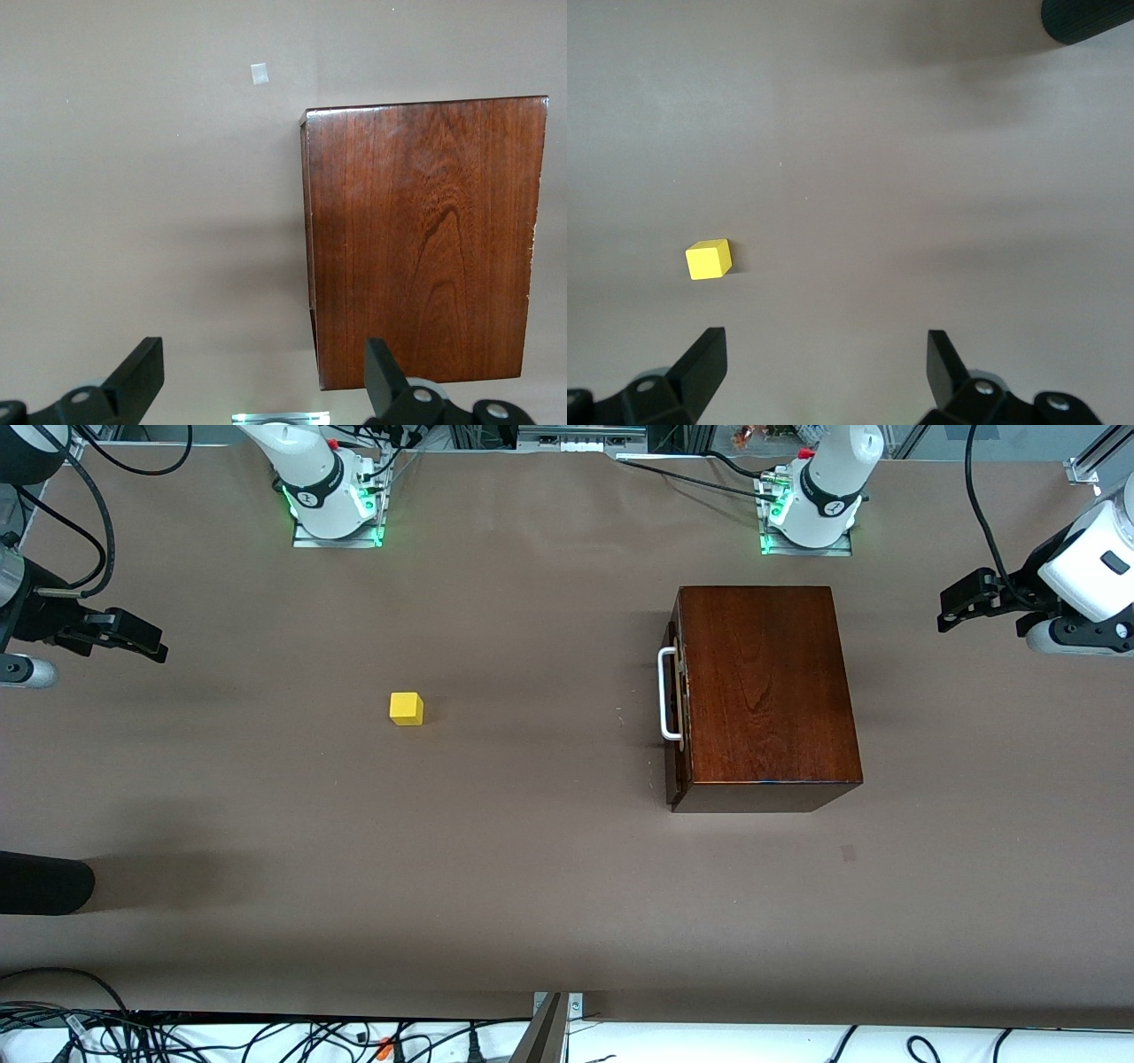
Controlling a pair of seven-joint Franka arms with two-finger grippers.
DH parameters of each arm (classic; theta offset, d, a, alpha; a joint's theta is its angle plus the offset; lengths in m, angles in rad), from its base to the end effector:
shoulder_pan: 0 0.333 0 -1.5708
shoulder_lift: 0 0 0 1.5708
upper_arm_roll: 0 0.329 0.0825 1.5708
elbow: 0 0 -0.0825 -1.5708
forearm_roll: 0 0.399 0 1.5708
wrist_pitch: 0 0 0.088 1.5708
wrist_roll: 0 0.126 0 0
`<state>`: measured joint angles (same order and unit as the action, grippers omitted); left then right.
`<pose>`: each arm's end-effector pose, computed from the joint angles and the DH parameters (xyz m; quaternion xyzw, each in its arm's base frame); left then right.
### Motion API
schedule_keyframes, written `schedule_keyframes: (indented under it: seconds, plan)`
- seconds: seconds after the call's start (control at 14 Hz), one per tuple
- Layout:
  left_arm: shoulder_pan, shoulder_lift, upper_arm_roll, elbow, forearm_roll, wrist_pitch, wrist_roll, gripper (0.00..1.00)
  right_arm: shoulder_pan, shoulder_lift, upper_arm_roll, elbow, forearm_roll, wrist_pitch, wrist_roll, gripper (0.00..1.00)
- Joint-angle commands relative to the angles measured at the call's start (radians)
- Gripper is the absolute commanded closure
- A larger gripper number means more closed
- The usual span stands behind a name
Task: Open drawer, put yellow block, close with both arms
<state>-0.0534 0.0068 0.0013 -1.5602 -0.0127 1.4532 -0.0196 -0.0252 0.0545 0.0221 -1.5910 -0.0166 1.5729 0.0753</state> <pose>0.5557 -0.0307 0.6103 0.9982 -0.0166 -0.0571 0.0043 0.5830 -0.0042 0.5775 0.9986 -0.0388 -0.0360 0.0090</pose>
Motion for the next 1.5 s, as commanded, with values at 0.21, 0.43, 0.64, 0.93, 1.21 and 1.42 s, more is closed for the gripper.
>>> schedule_keyframes:
  seconds: [0.21, 0.43, 0.64, 0.93, 1.21, 1.42]
  plan:
    - [0.006, -0.022, -0.004, -0.017, 0.014, -0.005, 0.018, 0.00, -0.016, -0.001, 0.016, 0.013, -0.002, -0.002, 0.004, 0.00]
    - [0.006, -0.021, -0.004, -0.014, 0.014, -0.010, 0.015, 0.00, -0.016, -0.001, 0.016, 0.013, -0.002, -0.002, 0.004, 0.00]
    - [0.006, -0.019, -0.006, -0.014, 0.014, -0.020, 0.015, 0.00, -0.016, -0.001, 0.016, 0.014, -0.002, -0.001, 0.004, 0.00]
    - [-0.009, -0.019, -0.015, -0.014, 0.000, -0.098, 0.010, 0.00, -0.016, -0.001, 0.016, 0.013, -0.003, -0.001, 0.004, 0.00]
    - [-0.011, 0.059, -0.174, -0.003, -0.003, -0.129, -0.005, 0.00, -0.016, -0.001, 0.016, 0.013, -0.002, -0.001, 0.004, 0.00]
    - [-0.013, 0.136, -0.256, 0.008, -0.038, -0.078, -0.099, 0.00, -0.016, -0.001, 0.016, 0.013, -0.002, -0.001, 0.004, 0.00]
